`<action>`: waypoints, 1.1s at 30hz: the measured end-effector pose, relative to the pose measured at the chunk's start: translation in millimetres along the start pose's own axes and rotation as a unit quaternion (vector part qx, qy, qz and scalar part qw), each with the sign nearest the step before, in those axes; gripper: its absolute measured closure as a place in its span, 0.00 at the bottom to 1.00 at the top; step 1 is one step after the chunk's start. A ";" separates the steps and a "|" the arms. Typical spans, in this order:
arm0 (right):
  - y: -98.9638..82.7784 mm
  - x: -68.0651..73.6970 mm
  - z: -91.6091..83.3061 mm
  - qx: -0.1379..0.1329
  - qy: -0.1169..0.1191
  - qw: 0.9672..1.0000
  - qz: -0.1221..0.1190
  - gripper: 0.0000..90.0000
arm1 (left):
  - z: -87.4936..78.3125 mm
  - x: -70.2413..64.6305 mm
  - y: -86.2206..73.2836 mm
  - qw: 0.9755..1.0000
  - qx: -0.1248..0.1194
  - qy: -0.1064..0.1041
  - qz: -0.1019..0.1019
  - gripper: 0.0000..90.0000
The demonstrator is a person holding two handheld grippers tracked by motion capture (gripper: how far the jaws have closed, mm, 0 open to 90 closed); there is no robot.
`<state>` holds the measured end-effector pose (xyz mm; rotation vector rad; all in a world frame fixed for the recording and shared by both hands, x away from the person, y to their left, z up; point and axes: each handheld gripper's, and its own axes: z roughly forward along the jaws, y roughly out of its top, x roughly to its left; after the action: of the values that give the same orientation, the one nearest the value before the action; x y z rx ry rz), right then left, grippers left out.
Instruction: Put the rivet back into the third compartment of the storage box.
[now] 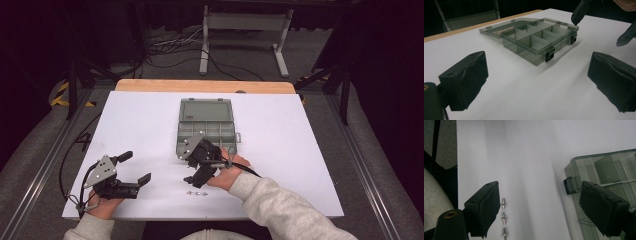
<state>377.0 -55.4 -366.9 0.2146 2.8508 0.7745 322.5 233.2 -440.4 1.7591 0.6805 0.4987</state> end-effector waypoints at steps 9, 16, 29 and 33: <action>6.7 2.5 6.8 0.050 0.024 0.998 0.008 0.23 | 0.5 1.1 0.0 1.000 0.004 0.002 -0.002 0.04; 8.5 5.0 14.4 0.074 0.039 0.996 0.003 0.28 | 1.4 1.1 -0.2 1.000 0.005 0.001 -0.003 0.04; 2.7 17.9 37.7 0.097 0.060 0.993 -0.010 0.39 | 1.5 1.8 -0.6 1.000 0.009 0.005 -0.003 0.04; 1.7 20.8 42.5 0.103 0.066 0.992 -0.010 0.43 | 2.3 2.0 -1.1 1.000 0.013 0.005 -0.005 0.04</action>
<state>365.8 -29.5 -404.8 0.1680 3.0540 0.5071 325.4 233.1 -442.1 1.7768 0.7050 0.4939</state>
